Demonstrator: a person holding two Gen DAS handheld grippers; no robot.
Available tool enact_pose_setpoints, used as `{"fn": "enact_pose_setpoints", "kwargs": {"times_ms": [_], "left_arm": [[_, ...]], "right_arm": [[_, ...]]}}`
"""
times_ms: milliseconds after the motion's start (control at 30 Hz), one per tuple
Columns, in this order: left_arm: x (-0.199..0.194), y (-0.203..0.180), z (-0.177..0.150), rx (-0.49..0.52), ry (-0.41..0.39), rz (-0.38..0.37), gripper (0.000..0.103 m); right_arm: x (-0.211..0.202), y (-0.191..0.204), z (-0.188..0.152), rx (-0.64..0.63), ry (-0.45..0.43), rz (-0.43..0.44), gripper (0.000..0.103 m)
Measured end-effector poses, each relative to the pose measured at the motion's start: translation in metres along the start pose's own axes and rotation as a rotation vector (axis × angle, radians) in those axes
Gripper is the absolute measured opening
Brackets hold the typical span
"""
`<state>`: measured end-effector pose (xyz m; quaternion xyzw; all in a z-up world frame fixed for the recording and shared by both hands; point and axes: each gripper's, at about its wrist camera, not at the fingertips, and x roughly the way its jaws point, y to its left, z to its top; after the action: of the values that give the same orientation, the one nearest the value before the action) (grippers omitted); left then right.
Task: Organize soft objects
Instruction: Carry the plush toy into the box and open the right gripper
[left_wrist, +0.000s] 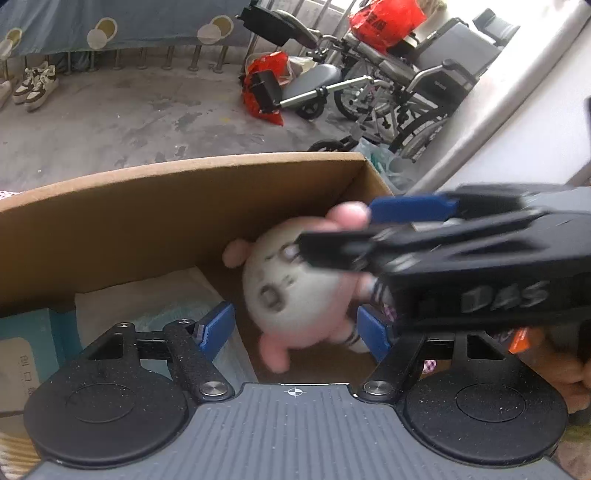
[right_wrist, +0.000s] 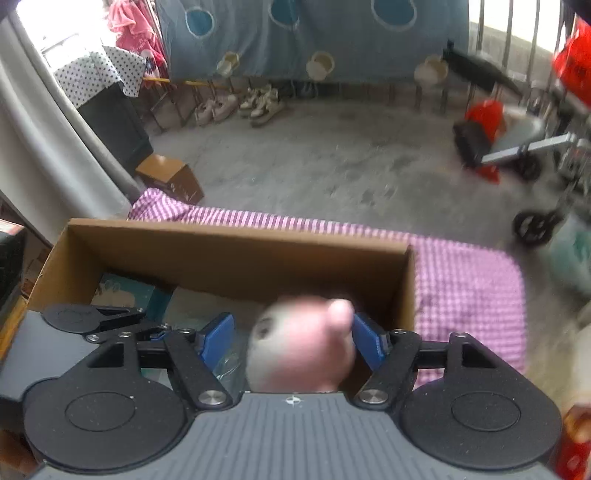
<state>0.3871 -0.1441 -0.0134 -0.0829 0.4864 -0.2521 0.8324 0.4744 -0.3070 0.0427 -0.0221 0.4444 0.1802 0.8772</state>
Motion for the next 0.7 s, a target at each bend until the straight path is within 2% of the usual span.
{"fn": "enact_pose_setpoints", "kwargs": {"times_ms": [100, 233, 433, 567, 700], "left_arm": [[-0.003, 0.003, 0.0, -0.027, -0.005, -0.012, 0.073], [-0.016, 0.004, 0.003, -0.031, -0.035, -0.002, 0.076], [-0.059, 0.01, -0.002, -0.004, -0.08, 0.078, 0.087], [-0.099, 0.021, -0.016, -0.001, -0.142, 0.092, 0.095], [-0.141, 0.029, -0.034, -0.009, -0.224, 0.075, 0.098]], "right_arm": [[-0.024, -0.002, -0.002, 0.008, -0.087, -0.041, 0.073], [-0.045, -0.01, -0.006, 0.043, -0.132, -0.026, 0.059], [-0.03, -0.006, -0.013, 0.048, -0.051, -0.063, 0.057], [-0.01, -0.001, -0.012, 0.055, 0.007, -0.089, 0.057], [0.015, 0.01, -0.009, 0.035, 0.061, -0.171, 0.058]]}}
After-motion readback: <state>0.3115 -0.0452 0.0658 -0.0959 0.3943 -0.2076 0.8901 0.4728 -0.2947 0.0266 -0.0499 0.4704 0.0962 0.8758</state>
